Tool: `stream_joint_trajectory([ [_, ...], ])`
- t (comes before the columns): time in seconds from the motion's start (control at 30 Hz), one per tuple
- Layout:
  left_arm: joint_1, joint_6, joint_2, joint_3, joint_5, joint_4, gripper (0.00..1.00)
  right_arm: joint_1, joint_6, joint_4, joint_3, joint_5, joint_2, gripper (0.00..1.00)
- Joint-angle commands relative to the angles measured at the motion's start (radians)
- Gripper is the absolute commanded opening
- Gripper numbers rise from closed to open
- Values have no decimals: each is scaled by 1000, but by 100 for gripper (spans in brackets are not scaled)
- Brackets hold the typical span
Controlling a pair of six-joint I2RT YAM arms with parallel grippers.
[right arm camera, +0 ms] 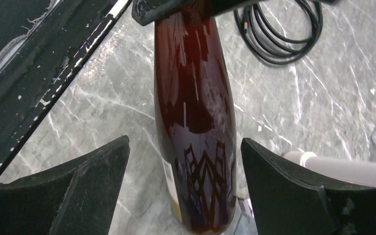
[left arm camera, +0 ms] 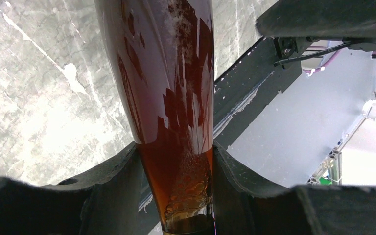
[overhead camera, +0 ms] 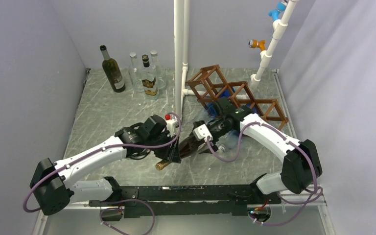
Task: Take the wine bottle off the wine rack
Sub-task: Pick up the wine bottle from the wine rack.
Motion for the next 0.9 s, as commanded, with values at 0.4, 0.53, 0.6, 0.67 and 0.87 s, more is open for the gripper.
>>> stream_joint_trajectory([
  [0.4,21,-41,-47,147,136,214,0,254,262,304,6,208,65,93],
  [0.53,24,-58,-45,138,144,235,0,286,307,356,-25,221,69,93],
  [0.6,28,-65,-44,132,149,245,0,299,315,375,-39,230,70,91],
  [0.67,30,-72,-45,128,151,253,0,308,324,392,-52,231,71,90],
  [0.87,35,-93,-59,110,157,285,0,315,345,437,-85,226,79,87],
])
